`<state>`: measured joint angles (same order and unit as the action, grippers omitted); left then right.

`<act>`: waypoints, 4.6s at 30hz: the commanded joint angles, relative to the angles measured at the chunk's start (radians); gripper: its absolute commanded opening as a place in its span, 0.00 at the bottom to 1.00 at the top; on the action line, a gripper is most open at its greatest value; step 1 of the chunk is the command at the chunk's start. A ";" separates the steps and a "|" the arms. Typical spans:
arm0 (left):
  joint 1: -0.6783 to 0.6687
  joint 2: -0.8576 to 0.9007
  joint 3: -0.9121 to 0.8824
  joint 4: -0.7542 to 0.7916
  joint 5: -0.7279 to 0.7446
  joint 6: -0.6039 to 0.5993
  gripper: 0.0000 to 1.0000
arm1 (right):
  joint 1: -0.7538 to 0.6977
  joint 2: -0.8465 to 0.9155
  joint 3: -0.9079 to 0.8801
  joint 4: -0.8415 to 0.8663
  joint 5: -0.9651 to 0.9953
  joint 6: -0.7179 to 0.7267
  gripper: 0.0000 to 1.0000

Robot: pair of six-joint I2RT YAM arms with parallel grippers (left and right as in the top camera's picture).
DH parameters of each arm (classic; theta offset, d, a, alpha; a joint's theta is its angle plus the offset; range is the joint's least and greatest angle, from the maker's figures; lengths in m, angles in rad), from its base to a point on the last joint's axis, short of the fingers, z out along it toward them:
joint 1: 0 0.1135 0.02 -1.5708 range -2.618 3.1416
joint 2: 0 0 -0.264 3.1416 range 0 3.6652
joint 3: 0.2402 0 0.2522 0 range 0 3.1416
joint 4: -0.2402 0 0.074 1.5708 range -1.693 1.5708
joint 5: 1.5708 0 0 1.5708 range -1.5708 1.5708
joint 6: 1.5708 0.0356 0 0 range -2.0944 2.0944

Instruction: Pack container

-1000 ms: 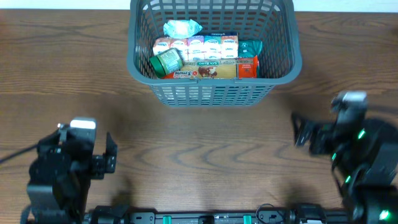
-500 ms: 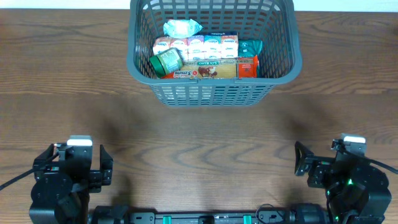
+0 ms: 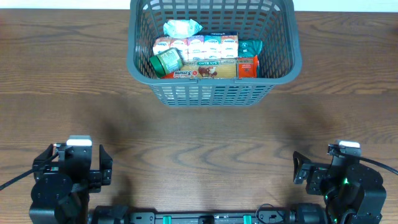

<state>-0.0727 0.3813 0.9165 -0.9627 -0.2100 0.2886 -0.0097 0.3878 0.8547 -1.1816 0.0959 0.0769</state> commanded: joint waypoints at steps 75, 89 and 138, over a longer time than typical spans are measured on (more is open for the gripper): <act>0.004 -0.003 -0.004 -0.002 -0.008 0.005 0.98 | 0.127 -0.379 -0.849 1.109 -0.100 -0.265 0.99; -0.020 -0.264 -0.297 0.175 0.383 -0.314 0.98 | 0.127 -0.379 -0.849 1.109 -0.100 -0.266 0.99; -0.020 -0.322 -0.912 0.900 0.307 -0.238 0.99 | 0.127 -0.379 -0.849 1.109 -0.100 -0.265 0.99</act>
<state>-0.0883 0.0574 0.0154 -0.0196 0.0898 0.0551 0.1089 0.0124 0.0071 -0.0685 -0.0040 -0.1741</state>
